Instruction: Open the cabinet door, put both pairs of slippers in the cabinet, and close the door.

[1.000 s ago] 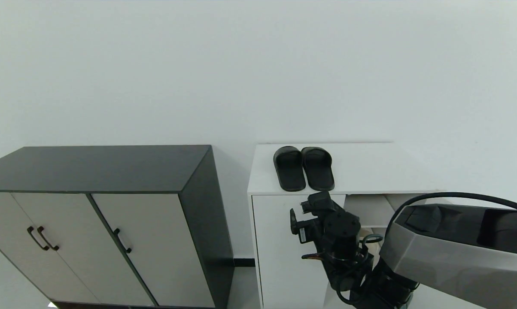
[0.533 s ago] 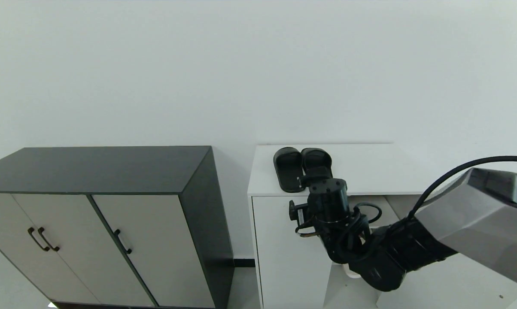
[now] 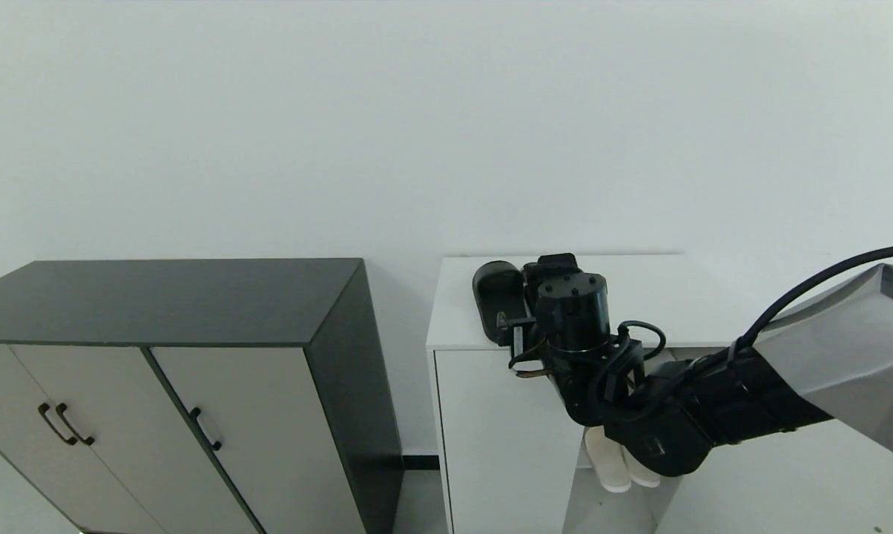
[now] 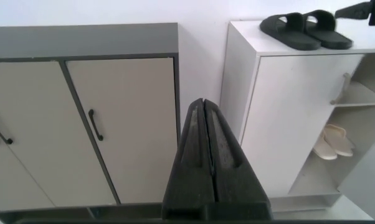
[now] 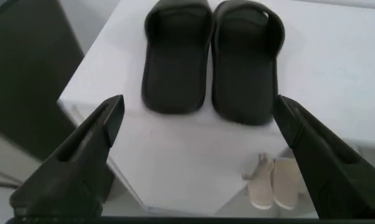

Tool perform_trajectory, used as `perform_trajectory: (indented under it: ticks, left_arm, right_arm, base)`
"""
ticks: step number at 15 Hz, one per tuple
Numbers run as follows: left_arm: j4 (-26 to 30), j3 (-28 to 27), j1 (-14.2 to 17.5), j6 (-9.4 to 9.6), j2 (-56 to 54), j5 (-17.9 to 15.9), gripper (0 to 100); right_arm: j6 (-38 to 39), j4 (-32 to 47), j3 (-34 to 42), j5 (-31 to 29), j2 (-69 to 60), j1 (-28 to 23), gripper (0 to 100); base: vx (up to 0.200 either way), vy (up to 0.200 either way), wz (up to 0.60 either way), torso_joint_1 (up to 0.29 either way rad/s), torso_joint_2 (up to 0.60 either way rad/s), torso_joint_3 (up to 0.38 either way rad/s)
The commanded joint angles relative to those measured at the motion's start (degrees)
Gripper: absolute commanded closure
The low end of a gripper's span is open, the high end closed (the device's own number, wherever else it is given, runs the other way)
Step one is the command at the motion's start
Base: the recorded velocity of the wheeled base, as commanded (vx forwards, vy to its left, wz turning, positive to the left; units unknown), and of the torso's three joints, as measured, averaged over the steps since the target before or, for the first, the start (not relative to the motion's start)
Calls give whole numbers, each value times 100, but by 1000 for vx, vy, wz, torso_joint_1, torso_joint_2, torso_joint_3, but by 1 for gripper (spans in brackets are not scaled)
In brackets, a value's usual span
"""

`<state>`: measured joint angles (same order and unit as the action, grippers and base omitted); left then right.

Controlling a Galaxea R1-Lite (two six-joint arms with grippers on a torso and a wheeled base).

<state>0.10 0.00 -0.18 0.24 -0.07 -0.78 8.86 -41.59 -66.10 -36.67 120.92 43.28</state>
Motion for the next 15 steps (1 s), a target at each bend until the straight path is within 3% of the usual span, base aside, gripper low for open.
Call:
perform_trajectory:
  ticks: [1, 4, 10, 15]
  left_arm:
    - [-1, 0, 1, 2, 7, -1, 100]
    - [-1, 0, 1, 2, 7, -1, 100]
    - [-10, 0, 1, -7, 7, -1, 100]
    - [-1, 0, 1, -7, 7, -1, 100]
  right_arm:
    - [133, 29, -123, 2, 186, -83, 0]
    - [248, 99, -131, 2, 336, -144, 0]
    - [265, 99, -202, 46, 591, -197, 0]
    - [256, 73, -773, 55, 1197, -373, 0]
  base:
    - [200, 0, 0, 7, 7, -7]
    - [200, 0, 0, 14, 1, 2]
    - [0, 0, 0, 0, 0, 0]
    - [0, 0, 0, 0, 0, 0]
